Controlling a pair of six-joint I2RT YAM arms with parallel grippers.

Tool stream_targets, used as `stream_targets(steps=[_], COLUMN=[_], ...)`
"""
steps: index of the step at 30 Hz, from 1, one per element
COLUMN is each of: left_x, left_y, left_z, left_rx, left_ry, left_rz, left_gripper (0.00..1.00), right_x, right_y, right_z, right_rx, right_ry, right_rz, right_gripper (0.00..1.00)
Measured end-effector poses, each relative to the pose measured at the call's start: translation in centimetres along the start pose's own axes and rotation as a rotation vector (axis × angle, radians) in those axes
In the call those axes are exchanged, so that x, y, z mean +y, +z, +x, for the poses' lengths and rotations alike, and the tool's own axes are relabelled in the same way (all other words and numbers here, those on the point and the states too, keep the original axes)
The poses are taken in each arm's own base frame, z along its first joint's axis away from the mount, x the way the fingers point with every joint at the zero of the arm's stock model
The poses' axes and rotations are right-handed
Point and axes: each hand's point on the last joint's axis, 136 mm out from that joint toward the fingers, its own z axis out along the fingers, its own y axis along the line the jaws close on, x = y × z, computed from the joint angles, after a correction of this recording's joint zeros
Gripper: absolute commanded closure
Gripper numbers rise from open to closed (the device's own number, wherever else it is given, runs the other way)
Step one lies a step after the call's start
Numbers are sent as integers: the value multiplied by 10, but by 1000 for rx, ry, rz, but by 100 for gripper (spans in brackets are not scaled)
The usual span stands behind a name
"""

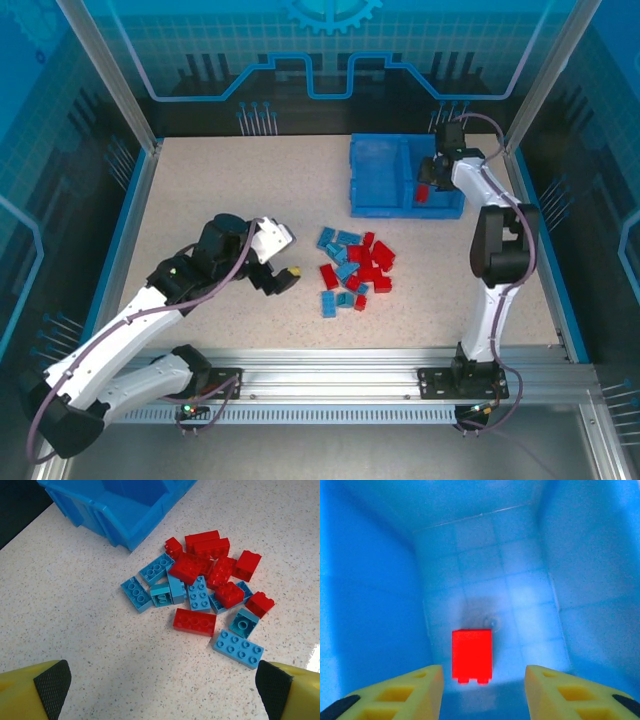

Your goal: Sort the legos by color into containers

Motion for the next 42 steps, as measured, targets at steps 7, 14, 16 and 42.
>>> stream_targets(steps=[7,14,16,42], left_x=[34,42,47,71], left_y=[39,133,161,274], left_z=[-6,15,16,73], left_rx=[71,275,327,533], left_ry=[-516,-889,-920,-953], left_rz=[-147,-205,-224,-224], left_gripper=[1,4,6,41], right_x=[33,127,136,126], right_y=[-119,-217,-218,-226], right_z=[23,127,159,260], right_rx=[-103,-23,60,295], right_ry=[-16,-285,-331,-422], right_rz=[-217,-580,-605,-538], right_gripper=[35,25,24,18])
